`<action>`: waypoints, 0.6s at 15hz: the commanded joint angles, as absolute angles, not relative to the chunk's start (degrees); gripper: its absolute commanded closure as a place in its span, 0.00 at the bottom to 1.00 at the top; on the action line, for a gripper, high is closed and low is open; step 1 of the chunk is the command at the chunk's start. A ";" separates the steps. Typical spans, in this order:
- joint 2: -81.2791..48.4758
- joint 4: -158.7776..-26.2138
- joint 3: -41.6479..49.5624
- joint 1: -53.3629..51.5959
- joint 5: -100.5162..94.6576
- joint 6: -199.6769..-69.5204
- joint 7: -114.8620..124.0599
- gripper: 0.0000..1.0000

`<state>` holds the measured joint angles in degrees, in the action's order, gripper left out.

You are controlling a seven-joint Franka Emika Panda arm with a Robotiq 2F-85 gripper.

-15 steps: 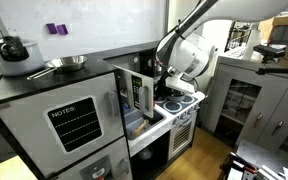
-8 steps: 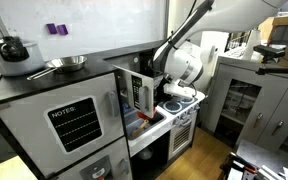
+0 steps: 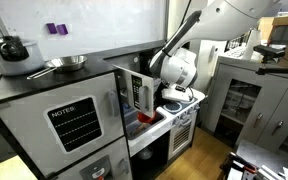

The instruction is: Pick up the orange bowl from the top shelf of the cabinet and put it in the sink. Close the door of the top shelf

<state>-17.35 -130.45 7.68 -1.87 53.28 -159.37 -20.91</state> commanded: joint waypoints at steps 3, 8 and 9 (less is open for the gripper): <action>-19.96 -128.25 6.71 -1.11 54.97 -159.35 -23.62 0.98; -21.24 -127.59 6.27 -1.16 55.07 -159.46 -23.65 0.98; -21.38 -127.43 6.14 -1.15 55.09 -159.45 -23.59 0.98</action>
